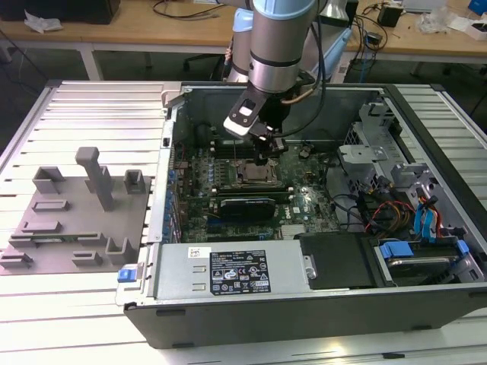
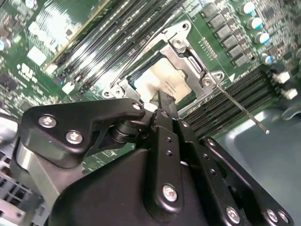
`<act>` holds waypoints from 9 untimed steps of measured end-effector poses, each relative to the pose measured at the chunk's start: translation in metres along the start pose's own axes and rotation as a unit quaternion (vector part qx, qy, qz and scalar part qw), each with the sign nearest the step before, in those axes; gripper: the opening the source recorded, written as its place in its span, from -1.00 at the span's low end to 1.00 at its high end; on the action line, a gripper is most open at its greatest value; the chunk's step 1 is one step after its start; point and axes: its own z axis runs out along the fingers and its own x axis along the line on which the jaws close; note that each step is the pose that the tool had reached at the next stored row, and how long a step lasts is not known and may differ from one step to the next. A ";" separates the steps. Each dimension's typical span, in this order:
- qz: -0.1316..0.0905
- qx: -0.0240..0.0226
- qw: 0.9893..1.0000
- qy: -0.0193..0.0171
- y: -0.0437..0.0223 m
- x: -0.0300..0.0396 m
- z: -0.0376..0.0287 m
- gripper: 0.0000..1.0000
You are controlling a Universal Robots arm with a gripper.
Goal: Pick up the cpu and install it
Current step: 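Close the cpu cover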
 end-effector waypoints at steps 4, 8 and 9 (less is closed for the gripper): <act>-0.042 0.000 0.999 0.000 0.0000 0.0000 0.0000 -0.79; -0.102 -0.001 0.995 -0.001 0.0000 0.0000 0.0000 -0.79; -0.112 -0.001 0.994 -0.001 0.0000 0.0000 0.0000 -0.79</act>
